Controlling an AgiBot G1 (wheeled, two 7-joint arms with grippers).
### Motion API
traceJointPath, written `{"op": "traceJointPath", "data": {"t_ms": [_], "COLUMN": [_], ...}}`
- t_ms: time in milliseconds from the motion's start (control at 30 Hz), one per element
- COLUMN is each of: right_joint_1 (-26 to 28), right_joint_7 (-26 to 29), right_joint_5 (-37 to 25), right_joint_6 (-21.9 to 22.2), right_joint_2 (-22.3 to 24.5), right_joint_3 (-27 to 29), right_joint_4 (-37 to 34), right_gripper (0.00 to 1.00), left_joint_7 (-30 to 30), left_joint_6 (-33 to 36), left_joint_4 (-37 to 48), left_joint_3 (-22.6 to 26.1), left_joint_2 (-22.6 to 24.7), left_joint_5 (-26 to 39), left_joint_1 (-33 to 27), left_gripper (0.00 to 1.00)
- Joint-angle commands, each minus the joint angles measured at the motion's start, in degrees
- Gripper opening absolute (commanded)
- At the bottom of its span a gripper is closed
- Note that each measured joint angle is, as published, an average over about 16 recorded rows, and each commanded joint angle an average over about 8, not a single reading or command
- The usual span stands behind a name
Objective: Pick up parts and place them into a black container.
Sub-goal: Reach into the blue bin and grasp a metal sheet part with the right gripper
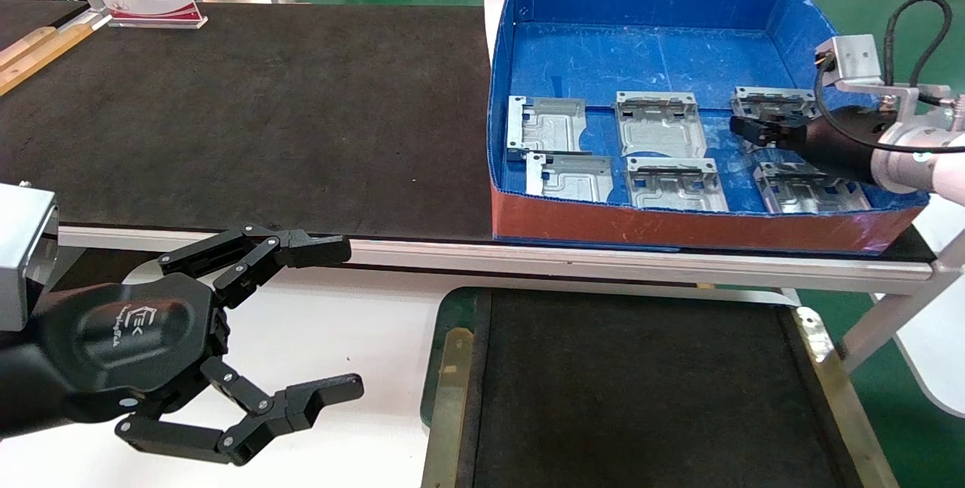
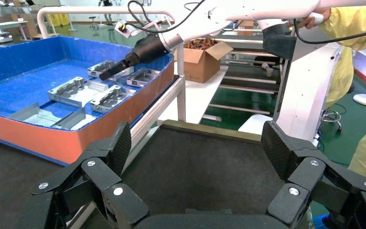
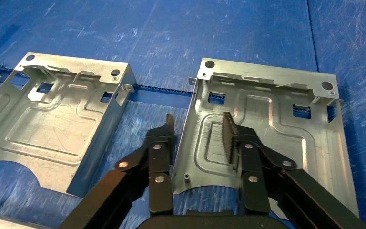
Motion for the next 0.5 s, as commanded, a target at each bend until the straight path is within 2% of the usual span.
{"op": "traceJointPath", "data": {"t_ms": [33,500], "right_joint_1": [-0.14,-0.95], "right_joint_7": [0.13,0.73], "right_joint_5": [-0.11,-0.56], "right_joint_6": [0.04,0.29], "right_joint_2": [-0.02,-0.44], "right_joint_3": [-0.07,-0.39], "right_joint_4": [0.15,1.05], "right_gripper": [0.0,0.0], "left_joint_7": [0.0,0.0], "left_joint_6": [0.0,0.0], "left_joint_4": [0.0,0.0], "left_joint_3": [0.0,0.0], "left_joint_2": [0.0,0.0], "left_joint_5": [0.0,0.0], "left_joint_1": [0.0,0.0], "left_gripper": [1.0,1.0]}}
